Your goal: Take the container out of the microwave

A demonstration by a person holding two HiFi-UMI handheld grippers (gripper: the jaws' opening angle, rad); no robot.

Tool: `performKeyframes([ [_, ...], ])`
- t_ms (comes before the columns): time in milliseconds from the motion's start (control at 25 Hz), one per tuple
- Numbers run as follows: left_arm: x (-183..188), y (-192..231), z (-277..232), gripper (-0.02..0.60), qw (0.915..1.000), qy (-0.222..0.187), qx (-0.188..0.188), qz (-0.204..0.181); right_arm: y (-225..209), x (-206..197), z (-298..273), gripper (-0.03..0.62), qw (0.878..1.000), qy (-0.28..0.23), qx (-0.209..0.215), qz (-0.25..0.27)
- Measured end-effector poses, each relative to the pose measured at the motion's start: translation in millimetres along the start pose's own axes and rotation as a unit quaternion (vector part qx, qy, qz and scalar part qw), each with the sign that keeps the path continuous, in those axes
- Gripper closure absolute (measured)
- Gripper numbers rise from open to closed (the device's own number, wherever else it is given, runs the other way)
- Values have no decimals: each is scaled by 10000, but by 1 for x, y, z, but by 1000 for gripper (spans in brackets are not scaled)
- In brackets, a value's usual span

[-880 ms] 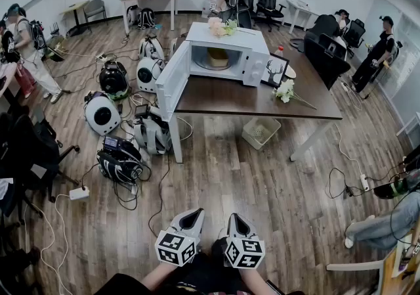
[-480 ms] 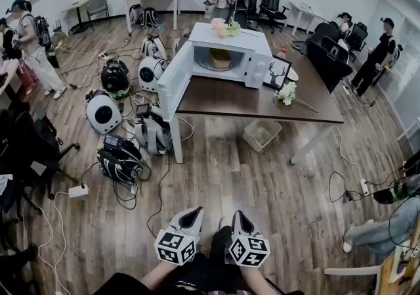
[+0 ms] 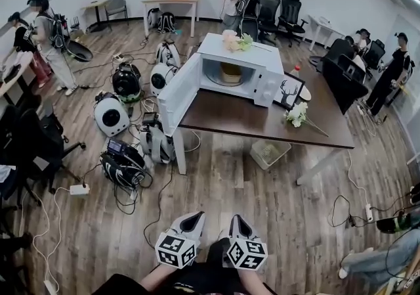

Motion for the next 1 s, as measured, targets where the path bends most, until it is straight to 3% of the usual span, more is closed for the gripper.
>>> performKeyframes([
  [360, 27, -8, -93, 572, 9993, -184, 329, 32, -56, 61, -69, 586, 9984, 88, 467, 320],
  [720, 38, -21, -169, 572, 9979, -331, 542, 144, -101, 100, -106, 586, 9881, 129, 1472, 421],
  [1000, 35, -32, -203, 572, 9969, -333, 691, 180, -138, 120, -122, 586, 9889, 135, 1385, 523],
])
Point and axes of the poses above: the fingertips, and each gripper's own axes: z backward along the fingers, y to its left, x out of its top, the point moved 10 cm from there along z, backward along the fingers, and after that the axes turned 4 degrees about -x, right-handed, at the moved point
